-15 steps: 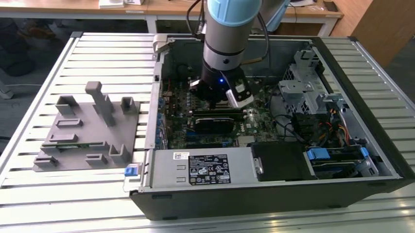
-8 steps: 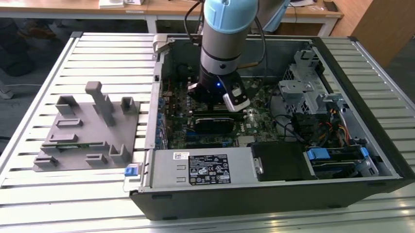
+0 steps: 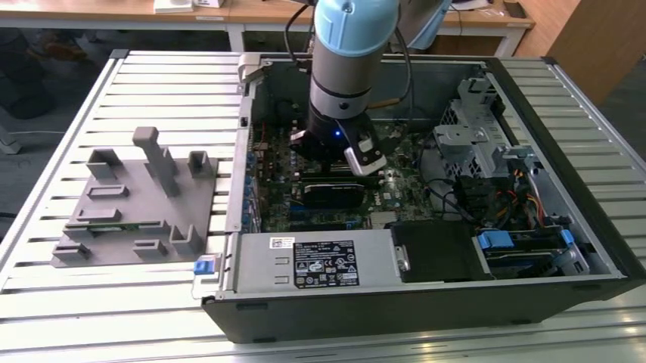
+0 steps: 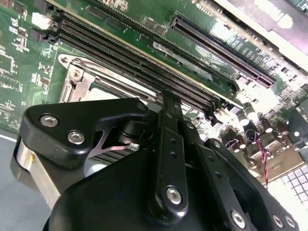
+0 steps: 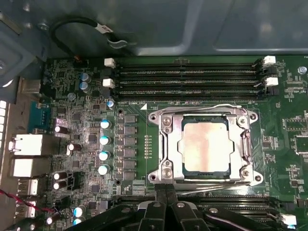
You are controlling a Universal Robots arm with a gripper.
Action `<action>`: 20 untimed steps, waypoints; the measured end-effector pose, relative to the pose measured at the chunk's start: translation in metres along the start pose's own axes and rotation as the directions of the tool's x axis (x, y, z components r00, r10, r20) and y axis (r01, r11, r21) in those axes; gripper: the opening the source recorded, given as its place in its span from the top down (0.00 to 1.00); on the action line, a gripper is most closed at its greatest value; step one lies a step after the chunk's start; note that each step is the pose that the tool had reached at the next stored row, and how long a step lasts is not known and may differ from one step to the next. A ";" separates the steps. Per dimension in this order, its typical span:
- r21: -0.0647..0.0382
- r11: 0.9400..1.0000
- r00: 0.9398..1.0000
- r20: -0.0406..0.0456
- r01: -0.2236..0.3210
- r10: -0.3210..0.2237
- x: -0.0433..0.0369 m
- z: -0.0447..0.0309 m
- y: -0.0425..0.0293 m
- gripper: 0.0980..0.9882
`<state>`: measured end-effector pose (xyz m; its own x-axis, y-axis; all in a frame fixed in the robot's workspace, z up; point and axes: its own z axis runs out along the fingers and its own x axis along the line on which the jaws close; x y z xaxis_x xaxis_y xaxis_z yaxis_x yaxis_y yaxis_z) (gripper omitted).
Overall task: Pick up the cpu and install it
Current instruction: 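Install the second cpu locking lever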
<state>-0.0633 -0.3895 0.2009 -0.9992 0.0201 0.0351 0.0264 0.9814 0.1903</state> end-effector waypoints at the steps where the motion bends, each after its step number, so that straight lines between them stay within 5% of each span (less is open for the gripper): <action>1: -0.003 1.000 1.000 0.000 0.000 0.000 0.0003 0.0004 -0.0001 0.99; 20: -0.021 1.000 1.000 -0.001 0.001 -0.001 0.0051 0.0060 0.0011 0.99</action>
<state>-0.0686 -0.3872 0.1954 -0.9992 0.0188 0.0356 0.0259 0.9772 0.2108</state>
